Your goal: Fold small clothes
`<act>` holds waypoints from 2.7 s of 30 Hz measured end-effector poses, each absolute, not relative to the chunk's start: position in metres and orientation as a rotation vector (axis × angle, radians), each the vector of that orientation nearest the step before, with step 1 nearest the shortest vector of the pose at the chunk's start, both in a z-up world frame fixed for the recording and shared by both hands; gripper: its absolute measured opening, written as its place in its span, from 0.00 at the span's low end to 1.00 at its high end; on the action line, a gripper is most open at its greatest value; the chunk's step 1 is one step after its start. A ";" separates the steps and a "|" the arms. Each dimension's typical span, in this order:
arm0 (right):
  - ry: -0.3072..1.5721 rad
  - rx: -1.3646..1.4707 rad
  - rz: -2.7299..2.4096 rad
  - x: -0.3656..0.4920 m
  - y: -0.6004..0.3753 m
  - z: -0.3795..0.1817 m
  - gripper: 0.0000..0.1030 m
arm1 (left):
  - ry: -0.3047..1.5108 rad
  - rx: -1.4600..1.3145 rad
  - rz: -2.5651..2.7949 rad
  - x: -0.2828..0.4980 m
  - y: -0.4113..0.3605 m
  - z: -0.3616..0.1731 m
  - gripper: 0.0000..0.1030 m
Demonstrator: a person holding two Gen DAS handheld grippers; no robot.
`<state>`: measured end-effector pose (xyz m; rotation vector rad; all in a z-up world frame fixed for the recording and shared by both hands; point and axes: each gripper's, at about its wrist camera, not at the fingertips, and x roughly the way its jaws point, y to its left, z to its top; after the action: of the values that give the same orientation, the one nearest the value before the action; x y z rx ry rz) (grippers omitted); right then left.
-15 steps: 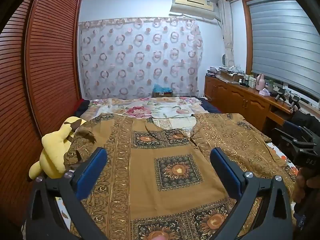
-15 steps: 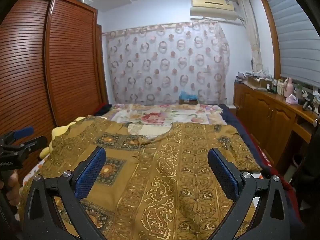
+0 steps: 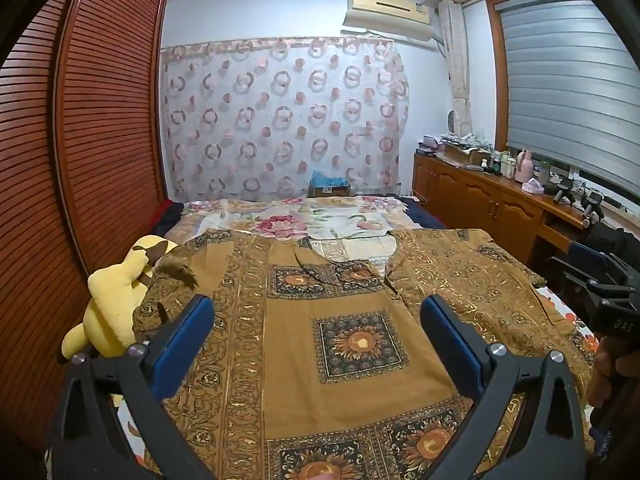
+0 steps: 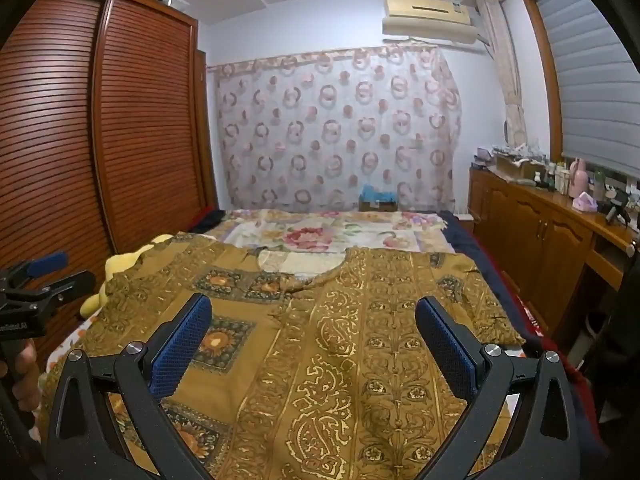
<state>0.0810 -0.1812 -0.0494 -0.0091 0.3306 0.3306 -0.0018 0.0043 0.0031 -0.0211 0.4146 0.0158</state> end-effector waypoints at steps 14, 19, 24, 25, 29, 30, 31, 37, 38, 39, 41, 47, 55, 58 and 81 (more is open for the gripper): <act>0.330 -0.009 0.330 0.081 -0.181 -0.050 1.00 | 0.408 -0.024 0.022 -0.002 0.005 0.004 1.00; 0.330 -0.009 0.330 0.082 -0.182 -0.050 1.00 | 0.407 -0.023 0.022 -0.002 0.005 0.004 1.00; 0.330 -0.009 0.331 0.082 -0.182 -0.051 1.00 | 0.406 -0.022 0.021 -0.003 0.006 0.004 1.00; 0.330 -0.008 0.330 0.082 -0.182 -0.051 1.00 | 0.406 -0.022 0.021 -0.003 0.006 0.004 1.00; 0.330 -0.008 0.330 0.082 -0.182 -0.051 1.00 | 0.405 -0.020 0.023 -0.003 0.005 0.004 1.00; 0.331 -0.008 0.331 0.082 -0.182 -0.051 1.00 | 0.405 -0.021 0.022 -0.003 0.005 0.004 1.00; 0.331 -0.008 0.330 0.082 -0.182 -0.051 1.00 | 0.405 -0.021 0.021 -0.003 0.005 0.004 1.00; 0.331 -0.008 0.331 0.082 -0.182 -0.051 1.00 | 0.404 -0.019 0.022 -0.003 0.005 0.004 1.00; 0.331 -0.008 0.330 0.082 -0.182 -0.051 1.00 | 0.404 -0.019 0.023 -0.003 0.005 0.004 1.00; 0.331 -0.008 0.331 0.082 -0.182 -0.051 1.00 | 0.404 -0.019 0.022 -0.003 0.005 0.004 1.00; 0.331 -0.008 0.330 0.082 -0.182 -0.051 1.00 | 0.404 -0.018 0.022 -0.003 0.005 0.004 1.00; 0.332 -0.007 0.331 0.082 -0.182 -0.051 1.00 | 0.402 -0.017 0.022 -0.003 0.004 0.004 1.00; 0.332 -0.007 0.331 0.082 -0.182 -0.051 1.00 | 0.400 -0.016 0.022 -0.002 0.005 0.006 1.00; 0.332 -0.008 0.331 0.082 -0.182 -0.051 1.00 | 0.400 -0.016 0.023 -0.003 0.004 0.006 1.00; 0.351 -0.009 0.347 0.083 -0.176 -0.053 1.00 | 0.419 0.007 0.048 0.007 0.013 0.004 1.00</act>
<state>0.0833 -0.1758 -0.0534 -0.0088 0.3505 0.3465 0.0071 0.0133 0.0036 0.0071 0.4193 0.0477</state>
